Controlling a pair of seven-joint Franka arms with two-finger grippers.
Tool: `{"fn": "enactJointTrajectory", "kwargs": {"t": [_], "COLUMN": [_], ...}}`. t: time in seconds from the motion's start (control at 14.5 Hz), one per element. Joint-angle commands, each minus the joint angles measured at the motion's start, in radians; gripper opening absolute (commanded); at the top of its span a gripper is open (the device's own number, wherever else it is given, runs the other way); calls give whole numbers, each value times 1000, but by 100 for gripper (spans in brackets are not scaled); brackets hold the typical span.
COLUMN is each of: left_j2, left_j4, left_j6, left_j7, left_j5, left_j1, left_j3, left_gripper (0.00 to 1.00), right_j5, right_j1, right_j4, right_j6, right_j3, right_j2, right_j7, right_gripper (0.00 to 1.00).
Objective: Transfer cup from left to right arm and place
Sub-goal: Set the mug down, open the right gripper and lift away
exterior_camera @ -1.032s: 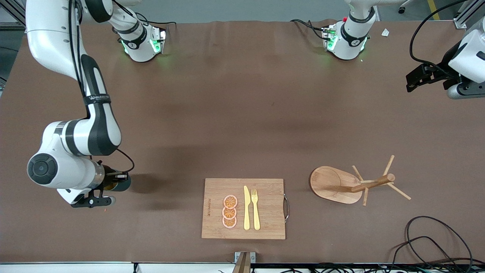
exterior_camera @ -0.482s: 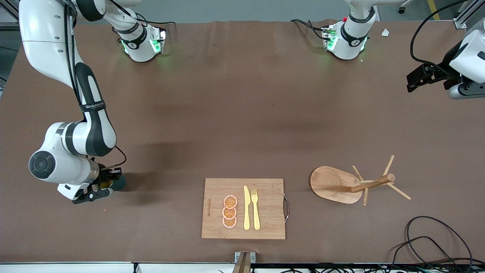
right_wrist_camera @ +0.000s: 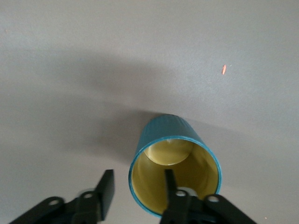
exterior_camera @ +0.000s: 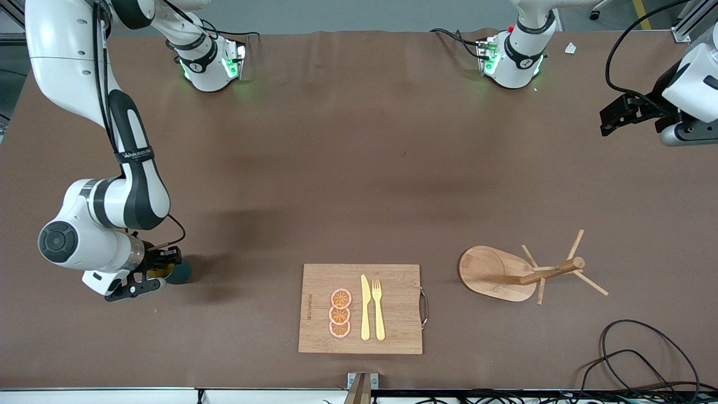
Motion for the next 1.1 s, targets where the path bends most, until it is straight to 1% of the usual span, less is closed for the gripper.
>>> {"fn": "enactJointTrajectory", "kwargs": {"t": [0.0,0.07,0.21,0.34,0.62,0.69,0.83,0.89,1.03], "left_j2": [-12,-12,-12,-12,-10,-10,-10,-9,-7], "left_j4": [0,0,0,2,8,8,8,8,9], "left_j6": [-6,-6,-6,-6,-6,-6,-6,-6,-6], "left_j7": [20,20,18,18,17,17,17,18,18], "left_j5": [-14,-14,-14,-13,-8,-8,-6,-6,-3], "left_j1": [2,0,-1,-1,0,0,0,0,-5], "left_j3": [0,0,0,0,1,0,0,1,1], "left_gripper": [100,100,100,100,100,100,100,100,100], "right_j5": [6,4,-4,-5,-10,-14,-65,-73,-73], "right_j1": [-17,-17,-10,-15,-18,-17,-17,-17,-17], "right_j4": [21,43,52,43,43,43,43,36,-19], "right_j6": [-31,-35,-61,-74,-204,-247,-353,-396,-407], "right_j3": [11,11,11,10,2,-1,2,2,2], "right_j2": [-64,-76,-126,-198,-304,-344,-425,-470,-560], "right_j7": [-8,-8,-2,32,73,142,273,317,392], "right_gripper": [100,100,100,100,100,100,100,100,100]}}
